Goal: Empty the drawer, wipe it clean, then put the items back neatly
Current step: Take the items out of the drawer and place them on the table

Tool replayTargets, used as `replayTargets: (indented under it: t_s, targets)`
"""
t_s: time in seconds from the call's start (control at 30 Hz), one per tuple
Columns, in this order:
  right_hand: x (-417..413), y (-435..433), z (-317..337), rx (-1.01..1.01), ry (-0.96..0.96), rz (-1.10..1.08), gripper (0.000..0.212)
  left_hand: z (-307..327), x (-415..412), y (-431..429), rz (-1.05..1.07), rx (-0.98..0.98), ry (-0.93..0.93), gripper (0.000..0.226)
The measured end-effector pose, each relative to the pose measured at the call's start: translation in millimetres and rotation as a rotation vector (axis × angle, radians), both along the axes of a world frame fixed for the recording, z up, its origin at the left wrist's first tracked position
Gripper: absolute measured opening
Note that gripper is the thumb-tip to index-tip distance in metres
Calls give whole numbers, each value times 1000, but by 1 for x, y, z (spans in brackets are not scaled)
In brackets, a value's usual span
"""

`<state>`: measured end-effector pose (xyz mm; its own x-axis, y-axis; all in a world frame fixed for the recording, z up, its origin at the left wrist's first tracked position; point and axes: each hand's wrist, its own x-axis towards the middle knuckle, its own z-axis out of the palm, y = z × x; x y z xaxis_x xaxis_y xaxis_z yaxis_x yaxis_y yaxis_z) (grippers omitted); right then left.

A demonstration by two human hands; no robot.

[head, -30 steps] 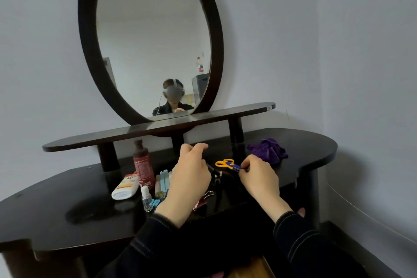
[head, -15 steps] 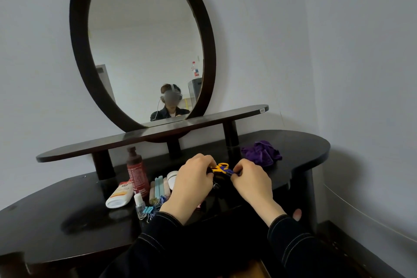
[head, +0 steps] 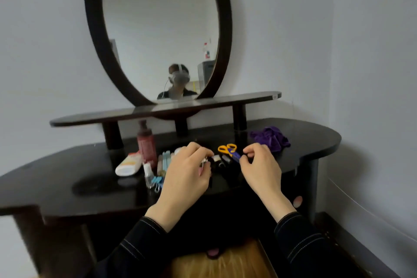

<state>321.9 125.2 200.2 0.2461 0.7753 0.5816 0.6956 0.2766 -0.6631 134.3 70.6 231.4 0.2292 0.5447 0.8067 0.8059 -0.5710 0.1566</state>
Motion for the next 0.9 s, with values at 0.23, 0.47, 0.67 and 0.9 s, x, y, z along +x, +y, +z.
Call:
replayTargets:
  t_s: [0.23,0.47,0.67,0.9]
  targets:
    - [-12,-53,-40,443,163,159,19,-67,-19,-49,-151,105,120,11]
    - [-24,-101,-137,8,-127,519,22,-198,-58,-63,-56,-488,129,18]
    - [-59,-53,-224,-646,-487,461,24,-265,-83,-50,151,-833,-27,21]
    - [-101,36,-265,-838,-751,320,46,-280,-104,-35,189,-844,-124,24]
